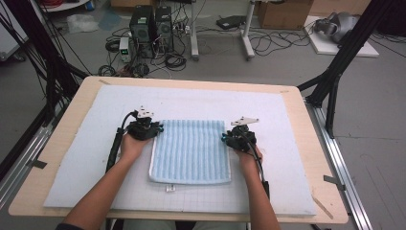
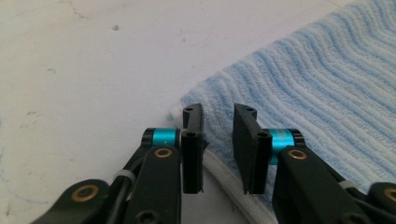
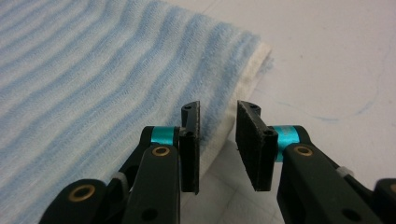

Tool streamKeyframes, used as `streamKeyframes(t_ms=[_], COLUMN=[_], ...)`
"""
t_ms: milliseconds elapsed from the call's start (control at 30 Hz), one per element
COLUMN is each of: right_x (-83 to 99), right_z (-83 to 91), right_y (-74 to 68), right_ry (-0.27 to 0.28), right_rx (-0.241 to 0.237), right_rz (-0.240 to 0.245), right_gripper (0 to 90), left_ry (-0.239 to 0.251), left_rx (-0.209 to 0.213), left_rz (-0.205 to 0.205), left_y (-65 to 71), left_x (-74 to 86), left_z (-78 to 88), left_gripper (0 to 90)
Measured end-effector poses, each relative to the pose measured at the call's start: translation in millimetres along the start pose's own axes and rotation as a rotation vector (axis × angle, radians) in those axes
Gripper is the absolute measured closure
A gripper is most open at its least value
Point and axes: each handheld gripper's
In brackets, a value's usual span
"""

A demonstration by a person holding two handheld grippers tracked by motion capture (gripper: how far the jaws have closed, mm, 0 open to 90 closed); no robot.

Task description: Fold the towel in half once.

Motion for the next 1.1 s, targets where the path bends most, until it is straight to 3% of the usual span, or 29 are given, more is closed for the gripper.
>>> streamKeyframes(t_ms=[33,133,233,267,333,433,500,567,633,767,1100], right_x=[-0.1,1.1,3.1,4.0,6.2,9.4,11.5,14.5,15.8,18.1,19.2], right_z=[2.1,11.4,23.5,27.2,35.4,48.7,57.5,65.1,69.3,72.1,69.0], right_y=[0.3,2.9,4.1,4.9,6.9,8.5,9.6,9.6,10.2,12.0,13.6], right_ry=[-0.002,0.045,0.079,0.088,0.105,0.128,0.150,0.162,0.182,0.211,0.207], right_rx=[0.003,-0.031,-0.036,-0.033,-0.031,-0.019,-0.018,0.011,0.018,0.018,0.021], right_rz=[0.004,-0.007,0.009,0.012,0.015,0.037,0.054,0.067,0.074,0.070,0.065], right_gripper=[70.1,64.9,52.3,45.6,35.2,21.4,17.2,10.9,11.0,11.0,11.0], left_ry=[-0.006,0.039,0.098,0.142,0.203,0.265,0.289,0.321,0.354,0.352,0.321], left_rx=[-0.007,0.031,0.091,0.106,0.139,0.164,0.206,0.226,0.248,0.252,0.235], left_rz=[0.016,0.059,0.094,0.103,0.094,0.082,0.076,0.062,0.048,0.021,0.043], left_y=[-0.7,-5.3,-10.1,-11.5,-12.8,-10.0,-6.6,-2.2,1.9,7.0,3.8], left_x=[-0.1,4.5,9.7,11.4,13.5,15.7,15.9,12.9,10.7,11.6,16.3], left_z=[1.5,10.6,22.6,27.5,37.6,51.0,59.6,66.6,72.0,75.4,71.1], left_gripper=[64.4,54.1,48.1,42.7,36.3,13.4,14.1,14.1,14.1,14.1,14.1])
Point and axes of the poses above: each handheld gripper's, and its own axes: z roughly backward along the jaws, x roughly out of its underside, y roughly to its right, and after that the axes turned 8 degrees about x, right-handed
